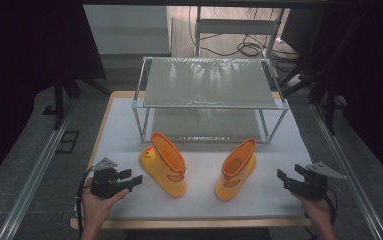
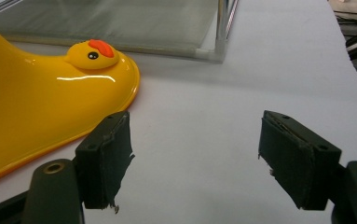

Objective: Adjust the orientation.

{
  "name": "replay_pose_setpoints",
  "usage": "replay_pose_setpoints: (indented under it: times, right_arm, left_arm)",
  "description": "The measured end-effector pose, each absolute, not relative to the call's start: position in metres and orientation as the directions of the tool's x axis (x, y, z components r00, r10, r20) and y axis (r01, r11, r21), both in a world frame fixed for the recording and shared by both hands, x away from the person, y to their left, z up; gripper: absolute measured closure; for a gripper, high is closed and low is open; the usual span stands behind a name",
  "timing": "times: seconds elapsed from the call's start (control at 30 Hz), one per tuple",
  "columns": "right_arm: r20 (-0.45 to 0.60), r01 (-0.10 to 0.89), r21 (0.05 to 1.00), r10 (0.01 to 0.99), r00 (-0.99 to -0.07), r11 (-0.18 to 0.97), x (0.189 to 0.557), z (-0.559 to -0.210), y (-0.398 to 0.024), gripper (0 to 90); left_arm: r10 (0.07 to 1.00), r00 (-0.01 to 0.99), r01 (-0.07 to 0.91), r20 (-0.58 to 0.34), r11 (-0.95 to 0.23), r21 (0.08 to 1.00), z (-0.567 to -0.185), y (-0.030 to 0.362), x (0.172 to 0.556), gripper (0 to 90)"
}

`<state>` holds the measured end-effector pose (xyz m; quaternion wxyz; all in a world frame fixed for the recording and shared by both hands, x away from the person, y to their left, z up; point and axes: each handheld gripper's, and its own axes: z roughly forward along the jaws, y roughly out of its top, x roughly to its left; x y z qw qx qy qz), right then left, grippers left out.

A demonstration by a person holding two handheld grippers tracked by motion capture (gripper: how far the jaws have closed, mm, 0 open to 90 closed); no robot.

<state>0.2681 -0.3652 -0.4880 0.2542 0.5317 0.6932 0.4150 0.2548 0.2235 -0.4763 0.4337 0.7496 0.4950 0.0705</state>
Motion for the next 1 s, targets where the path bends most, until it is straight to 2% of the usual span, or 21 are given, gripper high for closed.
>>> replay_pose_setpoints:
  times: [0.23, 0.33, 0.37, 0.43, 0.47, 0.5, 0.63, 0.83, 0.9, 1.0]
  right_arm:
    - [0.102, 0.551, 0.829, 0.946, -0.308, 0.09, 0.269, -0.491, -0.364, 29.0]
    - [0.113, 0.551, 0.831, 0.944, -0.309, 0.081, 0.269, -0.491, -0.365, 29.5]
    - [0.116, 0.552, 0.83, 0.943, -0.312, 0.08, 0.269, -0.491, -0.365, 29.4]
    - [0.113, 0.556, 0.826, 0.939, -0.324, 0.092, 0.268, -0.492, -0.365, 29.5]
    - [0.112, 0.558, 0.825, 0.939, -0.324, 0.094, 0.268, -0.493, -0.365, 29.5]
    - [0.112, 0.558, 0.825, 0.939, -0.324, 0.094, 0.268, -0.493, -0.365, 29.5]
    - [0.117, 0.565, 0.82, 0.942, -0.316, 0.088, 0.269, -0.495, -0.365, 29.5]
    - [0.115, 0.574, 0.814, 0.944, -0.309, 0.089, 0.27, -0.497, -0.365, 29.7]
    - [0.111, 0.582, 0.807, 0.943, -0.315, 0.099, 0.271, -0.499, -0.364, 29.9]
    - [0.117, 0.586, 0.805, 0.941, -0.317, 0.097, 0.271, -0.5, -0.362, 29.9]
  left_arm:
    - [0.792, 0.515, 0.67, -0.326, -0.135, 0.73, -0.472, 0.223, 0.252, 43.5]
    - [0.795, 0.516, 0.664, -0.319, -0.136, 0.735, -0.471, 0.219, 0.25, 54.1]
    - [0.798, 0.513, 0.664, -0.317, -0.135, 0.736, -0.47, 0.218, 0.249, 54.1]
    - [0.793, 0.52, 0.665, -0.318, -0.142, 0.733, -0.469, 0.216, 0.247, 71.2]
    - [0.789, 0.528, 0.662, -0.314, -0.151, 0.734, -0.468, 0.214, 0.246, 76.0]
    - [0.785, 0.534, 0.662, -0.313, -0.158, 0.732, -0.467, 0.213, 0.245, 76.0]
    - [0.778, 0.55, 0.657, -0.304, -0.178, 0.733, -0.464, 0.204, 0.236, 88.8]
    - [0.741, 0.606, 0.633, -0.289, -0.228, 0.74, -0.472, 0.175, 0.219, 90.0]
    - [0.711, 0.652, 0.618, -0.264, -0.296, 0.728, -0.477, 0.148, 0.218, 90.0]
    - [0.695, 0.672, 0.608, -0.256, -0.321, 0.726, -0.481, 0.135, 0.216, 90.0]
